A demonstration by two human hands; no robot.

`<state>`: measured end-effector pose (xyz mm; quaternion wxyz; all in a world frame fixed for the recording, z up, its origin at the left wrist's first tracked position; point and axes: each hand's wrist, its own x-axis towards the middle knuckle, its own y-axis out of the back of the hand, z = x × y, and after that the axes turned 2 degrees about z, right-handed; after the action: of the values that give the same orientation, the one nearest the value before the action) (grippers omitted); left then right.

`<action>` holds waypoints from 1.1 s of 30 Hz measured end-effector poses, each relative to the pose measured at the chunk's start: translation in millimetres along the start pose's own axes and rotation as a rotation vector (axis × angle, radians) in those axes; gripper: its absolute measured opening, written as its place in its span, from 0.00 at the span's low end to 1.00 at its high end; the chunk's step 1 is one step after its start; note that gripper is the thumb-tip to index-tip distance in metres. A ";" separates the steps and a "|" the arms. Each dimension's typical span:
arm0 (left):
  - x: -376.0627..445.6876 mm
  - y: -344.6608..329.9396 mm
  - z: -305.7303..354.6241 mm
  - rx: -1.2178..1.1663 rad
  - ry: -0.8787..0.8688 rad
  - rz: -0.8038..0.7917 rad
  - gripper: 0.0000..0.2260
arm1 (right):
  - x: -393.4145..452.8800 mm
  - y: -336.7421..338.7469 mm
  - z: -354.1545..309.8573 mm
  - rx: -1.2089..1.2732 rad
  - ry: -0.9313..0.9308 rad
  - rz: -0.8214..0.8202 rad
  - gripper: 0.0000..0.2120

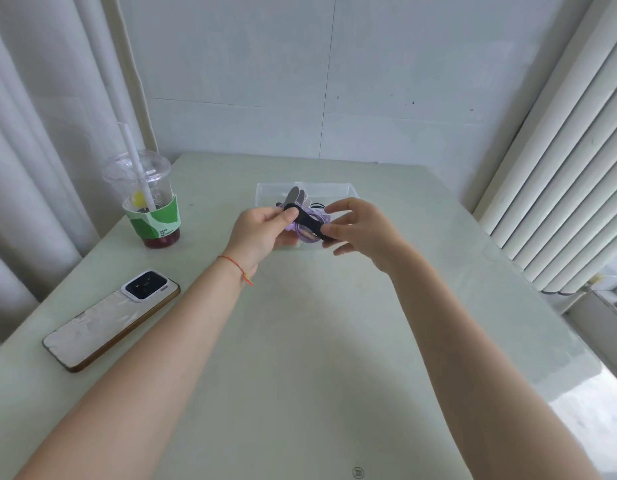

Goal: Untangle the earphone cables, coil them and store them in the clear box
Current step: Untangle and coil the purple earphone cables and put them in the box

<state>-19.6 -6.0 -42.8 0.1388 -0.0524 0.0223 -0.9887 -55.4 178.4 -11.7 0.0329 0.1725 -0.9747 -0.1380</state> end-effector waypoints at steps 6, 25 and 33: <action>37.1 6.3 18.5 0.362 -0.208 0.396 0.08 | 48.6 5.1 -19.3 -0.193 0.123 0.343 0.06; 122.2 23.7 -18.3 0.085 0.304 0.298 0.10 | 124.7 24.0 22.5 0.101 -0.351 0.293 0.15; 115.5 20.8 -19.4 -0.133 0.138 0.241 0.18 | 121.0 28.4 27.3 0.236 -0.389 0.251 0.26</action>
<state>-126.5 -57.4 -52.0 0.2506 0.0094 0.1035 -0.9625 -181.3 169.3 -27.9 -0.1585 0.0232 -0.9859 -0.0485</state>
